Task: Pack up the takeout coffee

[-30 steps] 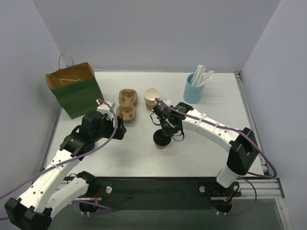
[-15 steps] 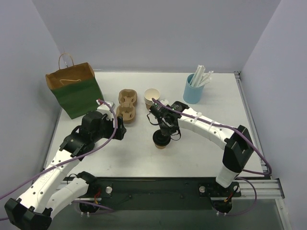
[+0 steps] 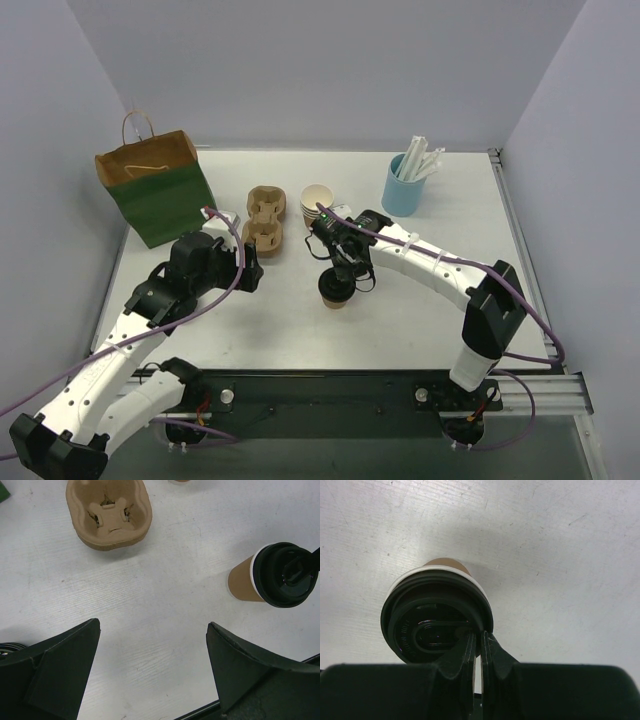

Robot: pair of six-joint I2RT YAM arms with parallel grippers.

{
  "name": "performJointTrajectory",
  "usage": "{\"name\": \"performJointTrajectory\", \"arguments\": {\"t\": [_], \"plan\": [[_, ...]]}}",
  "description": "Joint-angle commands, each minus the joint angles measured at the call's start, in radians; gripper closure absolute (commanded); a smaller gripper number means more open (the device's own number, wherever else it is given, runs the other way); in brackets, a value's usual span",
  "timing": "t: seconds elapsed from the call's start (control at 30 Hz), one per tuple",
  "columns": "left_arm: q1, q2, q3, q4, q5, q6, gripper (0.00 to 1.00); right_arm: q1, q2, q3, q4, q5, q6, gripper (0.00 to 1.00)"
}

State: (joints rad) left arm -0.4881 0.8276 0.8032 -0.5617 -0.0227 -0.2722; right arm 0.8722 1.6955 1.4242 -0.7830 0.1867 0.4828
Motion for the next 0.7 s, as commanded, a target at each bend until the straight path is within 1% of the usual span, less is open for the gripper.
{"name": "performJointTrajectory", "arguments": {"t": [0.0, 0.37, 0.67], "plan": [[0.005, -0.007, 0.014, 0.016, -0.002, 0.016, 0.03, 0.005, 0.007, 0.039, -0.045, 0.042, 0.007, 1.00], [0.005, -0.002, 0.013, 0.016, 0.004, 0.016, 0.03, -0.002, 0.024, 0.047, -0.030, 0.011, 0.007, 1.00], [0.005, -0.004, 0.013, 0.017, 0.007, 0.014, 0.03, -0.015, 0.024, 0.025, -0.016, 0.014, 0.016, 1.00]]}}
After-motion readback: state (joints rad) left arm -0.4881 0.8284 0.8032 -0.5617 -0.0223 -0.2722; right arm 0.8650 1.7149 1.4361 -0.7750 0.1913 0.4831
